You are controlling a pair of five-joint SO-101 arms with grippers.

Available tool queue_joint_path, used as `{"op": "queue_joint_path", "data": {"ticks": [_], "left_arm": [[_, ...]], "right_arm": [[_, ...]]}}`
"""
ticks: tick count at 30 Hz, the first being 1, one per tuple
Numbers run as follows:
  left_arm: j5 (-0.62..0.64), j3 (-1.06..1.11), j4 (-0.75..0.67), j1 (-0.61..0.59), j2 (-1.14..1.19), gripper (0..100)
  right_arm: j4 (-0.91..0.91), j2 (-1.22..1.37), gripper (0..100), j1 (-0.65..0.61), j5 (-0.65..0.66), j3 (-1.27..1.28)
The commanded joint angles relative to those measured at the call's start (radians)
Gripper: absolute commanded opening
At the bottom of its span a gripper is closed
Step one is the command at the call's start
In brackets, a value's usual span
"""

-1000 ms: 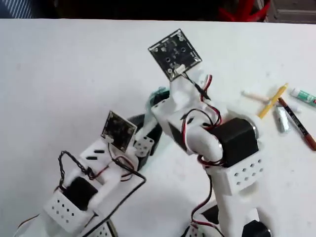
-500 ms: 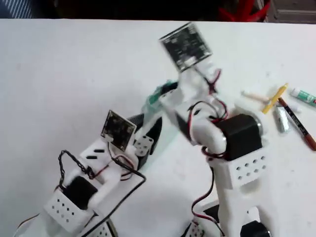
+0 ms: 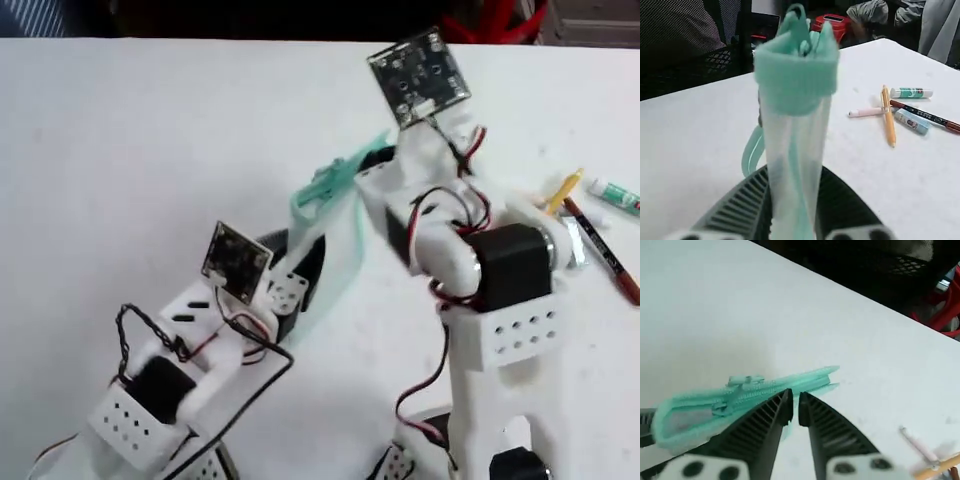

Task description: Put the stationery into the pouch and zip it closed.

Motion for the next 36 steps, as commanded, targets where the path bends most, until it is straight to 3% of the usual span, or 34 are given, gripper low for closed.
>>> {"op": "queue_joint_path", "data": {"ticks": [1, 4, 16, 20, 25, 30, 36], "left_arm": [[-0.037, -0.003, -0.012, -0.002, -0.016, 2], [-0.038, -0.003, -0.012, -0.002, -0.016, 2], [-0.040, -0.003, -0.012, -0.002, -0.016, 2], [-0.040, -0.003, -0.012, -0.002, -0.016, 2], [-0.037, -0.028, -0.025, -0.004, -0.016, 3], [-0.017, -0.095, 0.078, -0.008, -0.016, 7], [0.150, -0.196, 0.236, -0.030, -0.016, 16]], "right_arm": [[0.048, -0.036, 15.1, -0.142, -0.049, -0.037], [0.044, -0.025, 20.8, -0.213, -0.146, -0.038], [0.033, 0.116, 12.1, -0.162, -0.157, -0.038], [0.035, 0.157, 1.8, -0.122, -0.155, -0.038], [0.035, 0.131, 1.9, -0.125, -0.155, -0.038], [0.035, 0.064, 1.9, -0.125, -0.155, -0.032], [0.056, 0.044, 1.9, -0.127, -0.155, -0.031]]}}
